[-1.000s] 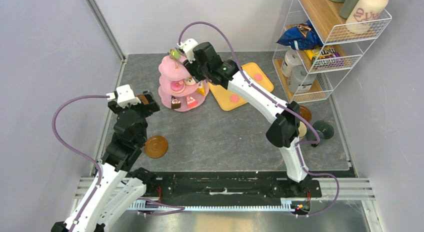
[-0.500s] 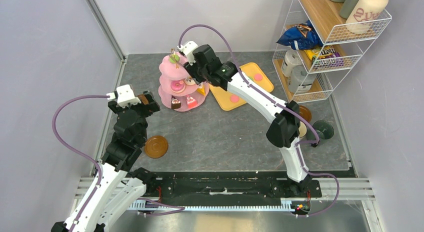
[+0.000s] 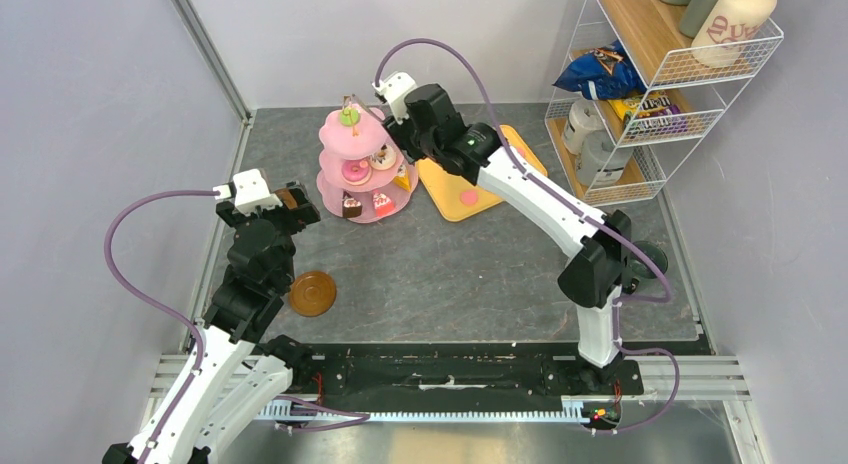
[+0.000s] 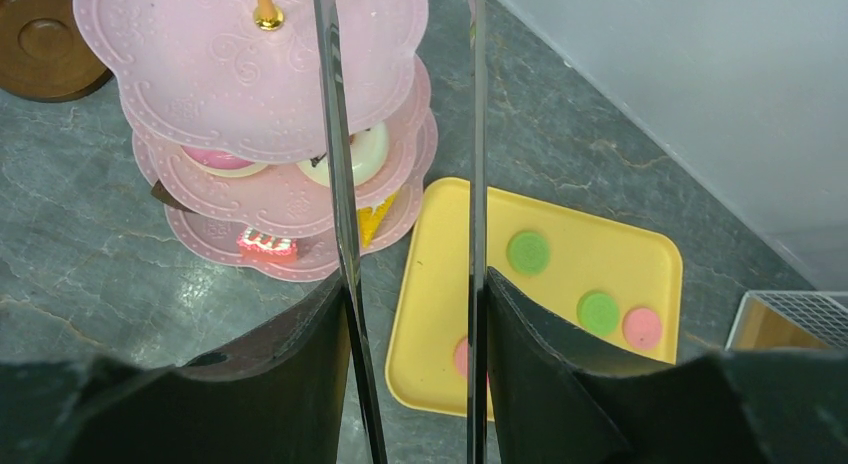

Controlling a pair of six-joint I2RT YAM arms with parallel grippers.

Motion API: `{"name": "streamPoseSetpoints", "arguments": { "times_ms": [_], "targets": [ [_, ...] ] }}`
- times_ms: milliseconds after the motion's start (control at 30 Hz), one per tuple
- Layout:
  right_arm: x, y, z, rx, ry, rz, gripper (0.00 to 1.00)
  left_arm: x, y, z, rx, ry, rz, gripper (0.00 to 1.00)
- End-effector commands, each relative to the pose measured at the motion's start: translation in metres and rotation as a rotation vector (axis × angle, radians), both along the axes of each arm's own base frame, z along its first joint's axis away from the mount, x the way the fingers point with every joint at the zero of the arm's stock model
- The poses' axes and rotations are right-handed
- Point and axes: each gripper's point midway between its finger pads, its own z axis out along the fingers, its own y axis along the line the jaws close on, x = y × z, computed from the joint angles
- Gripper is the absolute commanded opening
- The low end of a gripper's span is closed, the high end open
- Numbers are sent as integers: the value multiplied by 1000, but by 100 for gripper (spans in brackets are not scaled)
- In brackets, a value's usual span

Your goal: Serve the afternoon tea

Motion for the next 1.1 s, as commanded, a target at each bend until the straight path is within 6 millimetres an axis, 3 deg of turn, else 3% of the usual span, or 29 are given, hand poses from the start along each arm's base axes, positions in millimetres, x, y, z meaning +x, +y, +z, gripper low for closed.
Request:
{"name": "streamPoseSetpoints", "arguments": {
  "times_ms": [0,233,400,533,800,1067],
  "targets": [
    [8,-29,38,73,-75,-93,55,2,-3,10,-47,-47,-4,99],
    [21,-90,7,49,12,-269,55,3,-3,9,-46,-46,-3,99],
    [23,-128,-31,-2,108,-374,55,3,-3,9,-44,-45,-5,99],
    [20,-146,-65,-6,201,-432,55,3,-3,8,-43,-42,-6,99],
    [12,-158,-121,-43,350,-429,57,4,-5,8,-41,-40,-11,99],
    [10,-160,-151,-46,432,-427,58,5,-5,7,-39,-36,-15,99]
  ]
}}
